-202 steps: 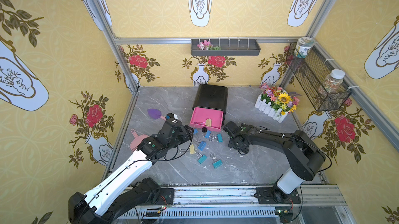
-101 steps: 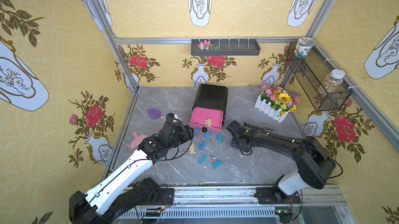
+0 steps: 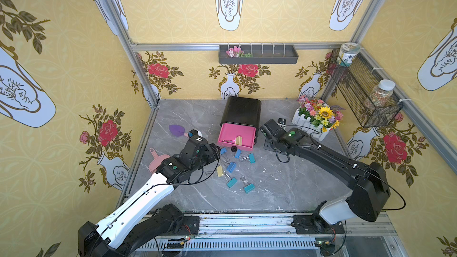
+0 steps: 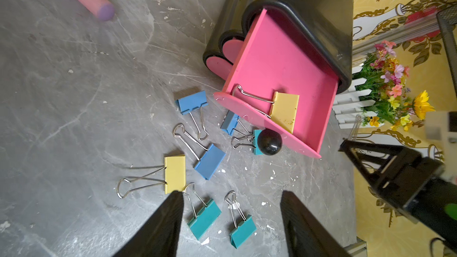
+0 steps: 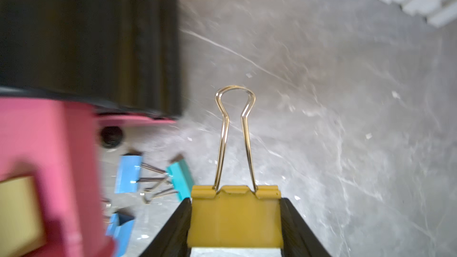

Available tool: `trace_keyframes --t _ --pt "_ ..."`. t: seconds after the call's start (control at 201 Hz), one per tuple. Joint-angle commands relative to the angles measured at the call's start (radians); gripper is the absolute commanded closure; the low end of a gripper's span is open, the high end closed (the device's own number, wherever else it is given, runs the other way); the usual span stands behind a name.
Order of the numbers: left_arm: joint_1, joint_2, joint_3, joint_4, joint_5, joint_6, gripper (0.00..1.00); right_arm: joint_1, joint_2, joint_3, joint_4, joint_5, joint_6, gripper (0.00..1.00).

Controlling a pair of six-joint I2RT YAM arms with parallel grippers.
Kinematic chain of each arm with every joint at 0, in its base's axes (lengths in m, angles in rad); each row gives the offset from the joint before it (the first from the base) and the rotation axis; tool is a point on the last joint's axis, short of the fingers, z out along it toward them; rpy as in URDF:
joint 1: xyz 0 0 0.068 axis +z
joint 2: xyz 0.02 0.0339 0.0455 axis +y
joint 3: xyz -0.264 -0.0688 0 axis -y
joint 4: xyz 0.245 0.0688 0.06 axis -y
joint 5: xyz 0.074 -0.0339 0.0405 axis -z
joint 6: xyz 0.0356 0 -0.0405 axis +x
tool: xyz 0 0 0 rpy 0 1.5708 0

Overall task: Put the binder clips in the drawer according to color
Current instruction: Pick up the binder clip at the center of the board, then place the binder clip in the drawer.

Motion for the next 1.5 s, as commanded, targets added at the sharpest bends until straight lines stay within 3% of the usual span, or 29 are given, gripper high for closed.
trace_keyframes --t 0.0,0.209,0.463,1.165,1.494 --pt "0.013 -0.003 -0.017 -0.004 0.013 0.002 0.32 0.033 0.054 0.126 -0.029 0.032 -0.100 0.57" --pt "0.055 -0.005 -0.052 0.021 0.071 -0.016 0.32 0.138 0.219 0.386 -0.027 0.018 -0.171 0.57" --pt "0.076 -0.029 -0.084 0.027 0.100 -0.046 0.32 0.178 0.384 0.545 0.003 -0.074 -0.191 0.57" --pt "0.088 -0.055 -0.122 0.019 0.112 -0.055 0.31 0.201 0.566 0.712 0.018 -0.108 -0.187 0.55" --pt "0.090 -0.049 -0.129 0.030 0.115 -0.055 0.31 0.209 0.542 0.701 0.009 -0.092 -0.177 0.40"
